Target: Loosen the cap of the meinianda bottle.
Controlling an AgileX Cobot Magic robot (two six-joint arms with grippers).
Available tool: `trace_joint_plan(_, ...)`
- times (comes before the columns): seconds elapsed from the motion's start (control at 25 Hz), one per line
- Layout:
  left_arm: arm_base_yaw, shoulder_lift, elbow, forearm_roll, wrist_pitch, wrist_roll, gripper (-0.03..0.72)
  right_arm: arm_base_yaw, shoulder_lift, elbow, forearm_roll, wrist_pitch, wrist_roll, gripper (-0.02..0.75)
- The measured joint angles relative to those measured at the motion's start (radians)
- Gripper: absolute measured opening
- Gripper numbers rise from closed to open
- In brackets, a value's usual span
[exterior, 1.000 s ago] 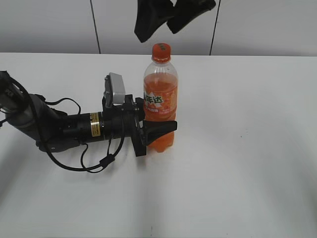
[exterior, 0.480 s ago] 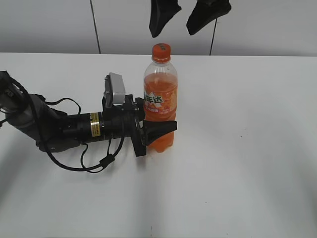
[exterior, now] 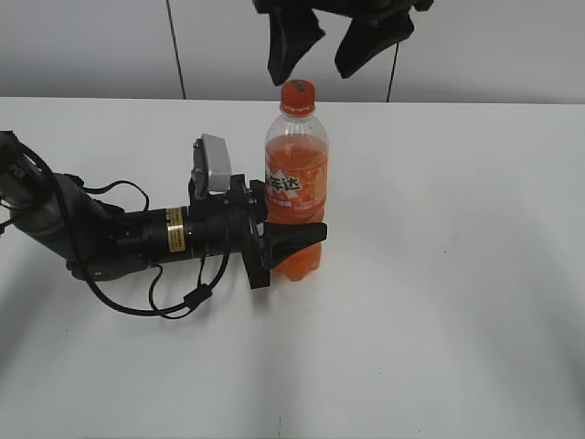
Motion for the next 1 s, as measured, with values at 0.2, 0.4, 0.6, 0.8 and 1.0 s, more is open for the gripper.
trace_joint_plan(0.2, 0.0, 0.0, 0.0, 0.0, 0.0, 0.0, 0.389, 0.0, 0.042, 0.0, 0.018, 0.0, -0.021, 0.566)
trace_joint_plan(0.4, 0.0, 0.0, 0.0, 0.0, 0.0, 0.0, 0.389, 0.0, 0.047, 0.0, 0.024, 0.0, -0.036, 0.536)
trace_joint_plan(0.6, 0.0, 0.0, 0.0, 0.0, 0.0, 0.0, 0.389, 0.0, 0.047, 0.0, 0.026, 0.0, -0.056, 0.396)
trace_joint_plan(0.8, 0.0, 0.0, 0.0, -0.001, 0.0, 0.0, 0.389, 0.0, 0.047, 0.0, 0.033, -0.002, -0.108, 0.27)
trace_joint_plan(1.0, 0.0, 0.0, 0.0, -0.001, 0.0, 0.0, 0.389, 0.0, 0.047, 0.0, 0.035, -0.002, -0.277, 0.27)
